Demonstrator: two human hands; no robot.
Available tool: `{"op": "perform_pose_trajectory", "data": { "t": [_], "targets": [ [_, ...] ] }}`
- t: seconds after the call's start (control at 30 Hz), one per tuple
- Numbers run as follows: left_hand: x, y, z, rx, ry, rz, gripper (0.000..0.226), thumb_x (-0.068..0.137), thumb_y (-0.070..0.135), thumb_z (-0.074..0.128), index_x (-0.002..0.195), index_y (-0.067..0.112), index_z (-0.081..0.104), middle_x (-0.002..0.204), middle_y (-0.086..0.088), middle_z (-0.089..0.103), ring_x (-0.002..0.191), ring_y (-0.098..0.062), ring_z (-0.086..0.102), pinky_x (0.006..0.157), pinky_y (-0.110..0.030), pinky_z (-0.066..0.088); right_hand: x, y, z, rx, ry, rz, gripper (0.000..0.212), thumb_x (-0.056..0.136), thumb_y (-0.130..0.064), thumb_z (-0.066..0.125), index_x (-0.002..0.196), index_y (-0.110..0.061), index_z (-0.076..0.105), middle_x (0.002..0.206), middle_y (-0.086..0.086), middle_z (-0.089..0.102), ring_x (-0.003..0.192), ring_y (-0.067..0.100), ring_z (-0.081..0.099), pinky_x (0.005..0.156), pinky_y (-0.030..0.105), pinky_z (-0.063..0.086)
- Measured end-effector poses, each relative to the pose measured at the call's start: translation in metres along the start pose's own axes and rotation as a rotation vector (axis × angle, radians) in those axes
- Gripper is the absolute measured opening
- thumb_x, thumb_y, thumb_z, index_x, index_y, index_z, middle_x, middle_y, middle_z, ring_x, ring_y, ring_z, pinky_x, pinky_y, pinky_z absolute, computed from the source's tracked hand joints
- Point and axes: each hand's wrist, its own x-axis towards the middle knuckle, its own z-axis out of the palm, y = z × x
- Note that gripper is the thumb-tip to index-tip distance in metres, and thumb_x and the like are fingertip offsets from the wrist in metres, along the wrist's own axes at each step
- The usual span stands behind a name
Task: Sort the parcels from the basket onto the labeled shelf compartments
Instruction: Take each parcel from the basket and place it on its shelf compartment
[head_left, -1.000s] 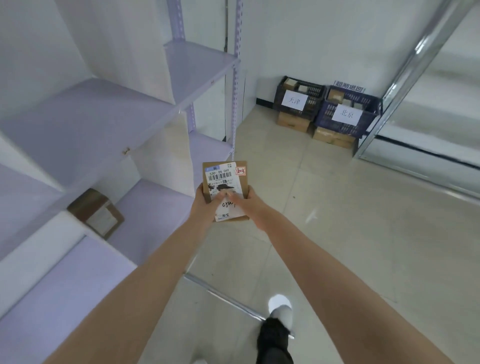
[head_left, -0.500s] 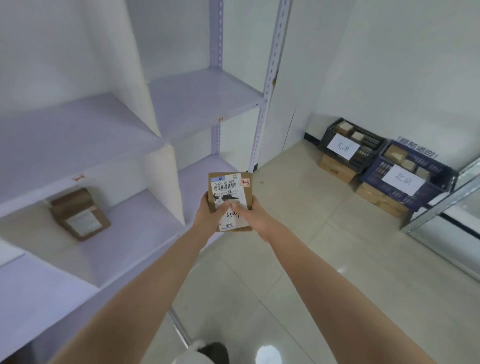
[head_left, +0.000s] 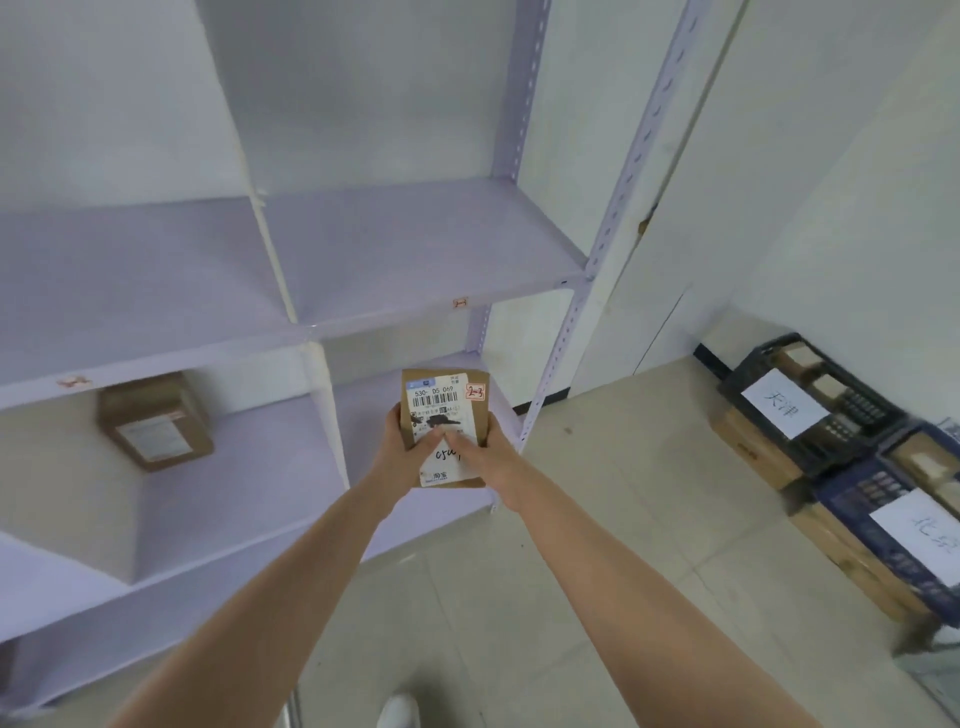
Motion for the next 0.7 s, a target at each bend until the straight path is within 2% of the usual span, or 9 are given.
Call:
{"op": "perform_pose_trajectory", "data": {
  "t": [0.1, 0.17, 0.3, 0.43, 0.5, 0.57, 0.7],
  "targets": [
    [0.015, -0.005, 0.008, 0.000, 0.056, -0.012, 0.065, 0.091, 0.012, 0.064, 0.144, 0.013, 0.025, 0.126, -0.002, 0.054, 0.115, -0.022, 0.056, 0.075, -0.025, 0.050, 0.024, 0.004, -0.014, -0.029, -0.086, -0.021, 0.074, 0.070, -0.048, 0.075, 0.134, -0.025, 0.044, 0.122, -0.004, 0.066, 0.109, 0.017, 0.066, 0.092, 0.045, 0.056],
    [0.023, -0.010, 0.016, -0.001, 0.126, -0.013, 0.067, 0.092, 0.011, 0.063, 0.145, 0.012, 0.022, 0.124, -0.001, 0.051, 0.111, -0.018, 0.053, 0.073, -0.023, 0.048, 0.042, 0.006, -0.023, -0.059, -0.163, -0.038, 0.075, 0.071, -0.045, 0.076, 0.136, -0.025, 0.043, 0.124, -0.005, 0.066, 0.111, 0.016, 0.065, 0.093, 0.042, 0.055],
    [0.040, -0.030, 0.030, -0.017, 0.230, 0.007, 0.064, 0.093, 0.009, 0.061, 0.144, 0.011, 0.022, 0.122, -0.002, 0.050, 0.112, -0.020, 0.052, 0.079, -0.026, 0.044, 0.073, 0.016, -0.032, -0.123, -0.233, -0.094, 0.056, 0.087, -0.030, 0.072, 0.134, -0.021, 0.042, 0.125, -0.002, 0.064, 0.111, 0.016, 0.064, 0.080, 0.025, 0.055],
    [0.062, -0.069, 0.021, -0.025, 0.291, 0.031, 0.064, 0.093, 0.012, 0.062, 0.143, 0.014, 0.023, 0.118, 0.002, 0.052, 0.112, -0.021, 0.054, 0.082, -0.030, 0.046, 0.103, 0.042, -0.021, -0.157, -0.284, -0.160, 0.053, 0.089, -0.031, 0.070, 0.133, -0.022, 0.042, 0.123, -0.005, 0.064, 0.107, 0.014, 0.064, 0.075, 0.021, 0.053],
    [0.076, -0.096, 0.014, -0.041, 0.325, 0.063, 0.064, 0.092, 0.010, 0.062, 0.142, 0.011, 0.021, 0.117, 0.001, 0.054, 0.114, -0.023, 0.056, 0.083, -0.029, 0.048, 0.121, 0.060, -0.009, -0.168, -0.284, -0.204, 0.049, 0.089, -0.030, 0.070, 0.129, -0.025, 0.042, 0.118, -0.008, 0.064, 0.103, 0.012, 0.064, 0.076, 0.023, 0.053],
    [0.091, -0.122, 0.009, -0.045, 0.352, 0.098, 0.060, 0.092, 0.006, 0.060, 0.138, 0.005, 0.021, 0.118, -0.003, 0.054, 0.109, -0.020, 0.056, 0.078, -0.022, 0.049, 0.143, 0.081, 0.002, -0.172, -0.279, -0.260, 0.050, 0.088, -0.030, 0.071, 0.128, -0.026, 0.043, 0.117, -0.009, 0.065, 0.103, 0.013, 0.065, 0.083, 0.030, 0.056],
    [0.123, -0.174, 0.001, 0.016, 0.377, 0.217, 0.056, 0.092, 0.004, 0.059, 0.135, 0.004, 0.024, 0.117, -0.004, 0.055, 0.107, -0.020, 0.056, 0.086, -0.030, 0.046, 0.189, 0.129, 0.021, -0.166, -0.280, -0.350, 0.056, 0.084, -0.033, 0.073, 0.133, -0.027, 0.044, 0.120, -0.009, 0.067, 0.107, 0.013, 0.066, 0.092, 0.037, 0.055]
  ]
}}
